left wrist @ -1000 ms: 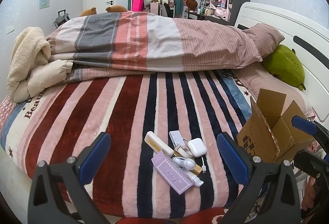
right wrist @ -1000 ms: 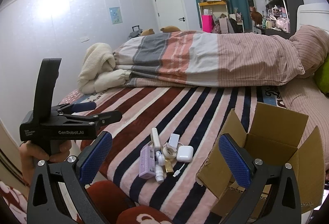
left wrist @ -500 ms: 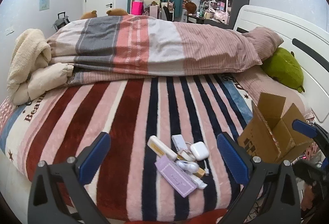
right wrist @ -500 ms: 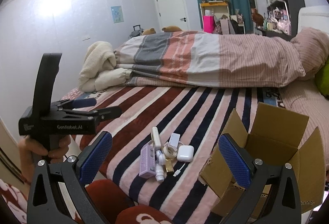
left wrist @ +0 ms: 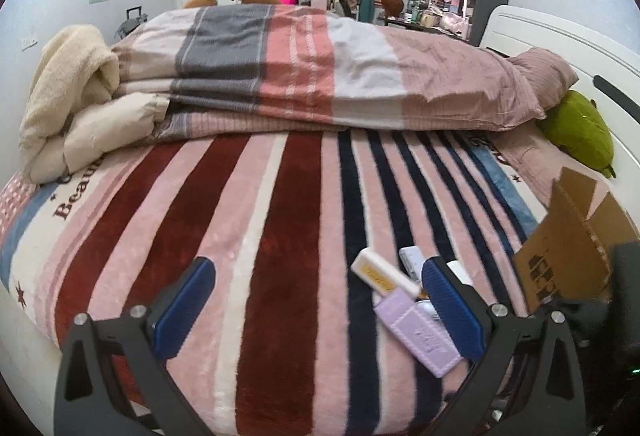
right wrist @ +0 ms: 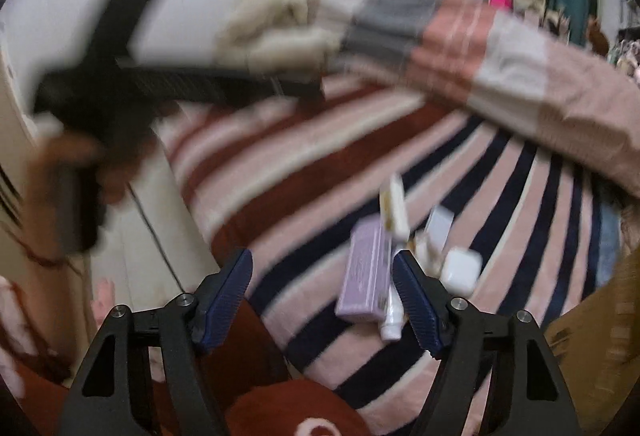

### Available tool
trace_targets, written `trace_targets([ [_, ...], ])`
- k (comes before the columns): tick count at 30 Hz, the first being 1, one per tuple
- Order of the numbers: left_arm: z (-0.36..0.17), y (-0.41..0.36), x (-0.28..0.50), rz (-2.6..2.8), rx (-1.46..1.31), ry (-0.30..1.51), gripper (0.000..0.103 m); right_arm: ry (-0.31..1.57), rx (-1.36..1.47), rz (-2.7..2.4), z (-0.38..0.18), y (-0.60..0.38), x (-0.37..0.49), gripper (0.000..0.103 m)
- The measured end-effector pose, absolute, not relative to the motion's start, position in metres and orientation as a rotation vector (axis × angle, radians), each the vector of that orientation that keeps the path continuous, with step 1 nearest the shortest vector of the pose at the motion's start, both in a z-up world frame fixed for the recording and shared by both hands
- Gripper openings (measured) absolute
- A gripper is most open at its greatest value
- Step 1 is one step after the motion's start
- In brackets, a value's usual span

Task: Organize rigid objects
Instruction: 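Grasp the purple 'Enjoy traveling' box with the right gripper, then carry the purple box into the cardboard box and open the right gripper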

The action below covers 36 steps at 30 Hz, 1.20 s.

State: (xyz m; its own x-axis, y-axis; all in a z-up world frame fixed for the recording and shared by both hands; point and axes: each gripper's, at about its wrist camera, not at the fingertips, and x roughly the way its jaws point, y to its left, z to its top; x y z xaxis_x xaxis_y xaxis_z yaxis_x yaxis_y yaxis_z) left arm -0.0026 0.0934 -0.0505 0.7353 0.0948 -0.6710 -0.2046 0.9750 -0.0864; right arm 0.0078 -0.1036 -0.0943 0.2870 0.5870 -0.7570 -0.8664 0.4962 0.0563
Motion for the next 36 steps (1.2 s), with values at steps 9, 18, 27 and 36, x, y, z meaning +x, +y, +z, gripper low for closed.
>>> trace_targets([
  [9, -0.09, 0.101, 0.002, 0.174, -0.105, 0.778, 0.102, 0.895, -0.578, 0.867, -0.167, -0.072, 0.036, 0.051],
  [18, -0.095, 0.096, 0.003, -0.017, -0.221, 0.818, 0.102, 0.835, -0.664, 0.819, -0.161, -0.071, 0.036, 0.037],
  [27, -0.031, 0.033, 0.024, -0.366, -0.236, 0.764, 0.095, 0.734, -0.395, 0.99, -0.067, -0.101, 0.031, 0.037],
  [36, 0.021, -0.08, 0.083, -0.543, -0.16, 0.787, 0.067, 0.647, -0.202, 0.951, -0.005, -0.184, 0.045, 0.037],
])
